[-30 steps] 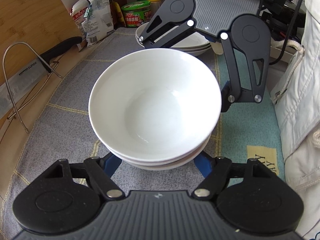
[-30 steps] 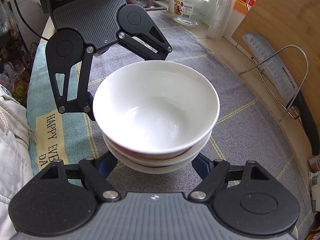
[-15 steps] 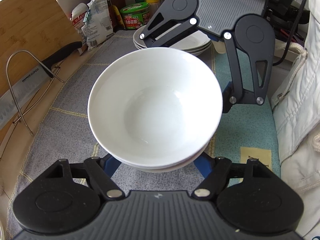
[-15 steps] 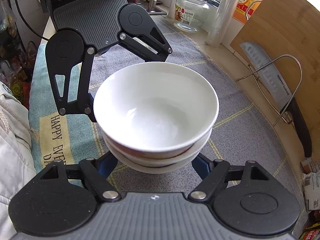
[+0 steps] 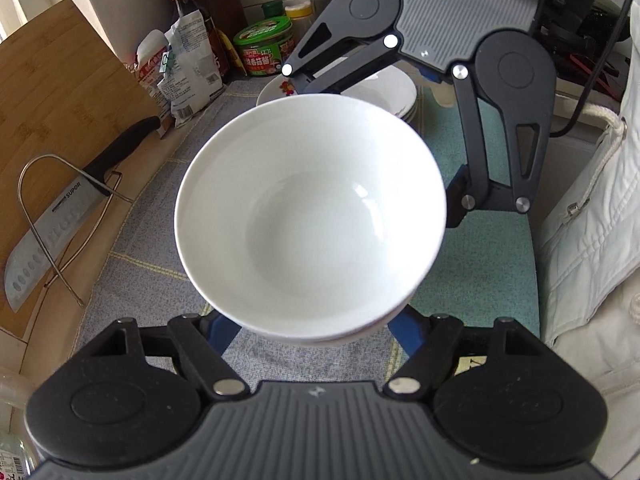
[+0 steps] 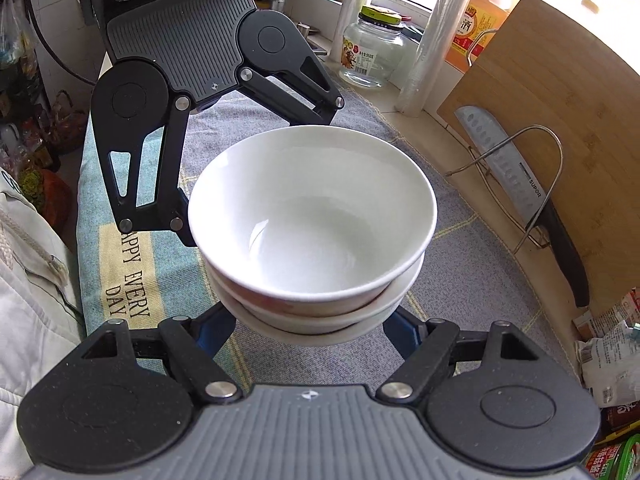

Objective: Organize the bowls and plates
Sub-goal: 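Lift and carry the bowl stack with both tools onto the plate stack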

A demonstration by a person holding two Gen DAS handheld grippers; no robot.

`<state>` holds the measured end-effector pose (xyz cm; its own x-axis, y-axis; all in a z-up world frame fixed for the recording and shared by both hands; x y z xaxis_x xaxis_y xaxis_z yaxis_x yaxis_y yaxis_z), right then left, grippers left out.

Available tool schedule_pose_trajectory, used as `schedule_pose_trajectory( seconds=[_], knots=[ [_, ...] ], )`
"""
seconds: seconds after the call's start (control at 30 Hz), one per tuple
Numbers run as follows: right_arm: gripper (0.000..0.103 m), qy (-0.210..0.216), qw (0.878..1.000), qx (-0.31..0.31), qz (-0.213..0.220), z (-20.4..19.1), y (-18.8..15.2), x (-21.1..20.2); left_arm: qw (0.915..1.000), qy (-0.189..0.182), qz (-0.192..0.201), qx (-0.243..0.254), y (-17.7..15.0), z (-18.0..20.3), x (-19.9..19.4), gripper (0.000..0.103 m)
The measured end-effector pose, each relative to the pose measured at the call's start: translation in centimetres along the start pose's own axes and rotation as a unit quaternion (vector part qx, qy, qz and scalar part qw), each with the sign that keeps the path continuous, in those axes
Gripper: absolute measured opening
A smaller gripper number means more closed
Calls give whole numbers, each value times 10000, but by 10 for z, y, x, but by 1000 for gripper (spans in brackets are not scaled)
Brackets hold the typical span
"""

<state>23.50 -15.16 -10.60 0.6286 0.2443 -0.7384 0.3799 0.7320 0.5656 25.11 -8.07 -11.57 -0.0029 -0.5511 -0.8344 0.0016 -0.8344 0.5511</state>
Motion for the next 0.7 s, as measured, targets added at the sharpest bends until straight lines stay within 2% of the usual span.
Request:
schedule_pose_trajectory(
  seconds=[0.3, 0.7],
  knots=[
    [84, -328, 9994, 114, 31, 37, -37, -29, 9993, 105, 22, 346, 57, 7, 24, 78],
    [84, -968, 9933, 547, -324, 94, -103, -50, 9941, -119, 148, 1072, 131, -6, 79, 78]
  ],
)
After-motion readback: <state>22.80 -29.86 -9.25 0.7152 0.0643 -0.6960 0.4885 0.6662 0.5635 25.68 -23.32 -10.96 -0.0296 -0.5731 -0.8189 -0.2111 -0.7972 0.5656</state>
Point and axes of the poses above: each gripper's, at about its wrist camera, not at the fingertips, and x roughly the way its jaws point, z to its right, y to its top, the point moved 7 cm from there along x, roughly the way its jaws point, and after that the axes turned 14 degrees about -y, right-handed, at the moved point
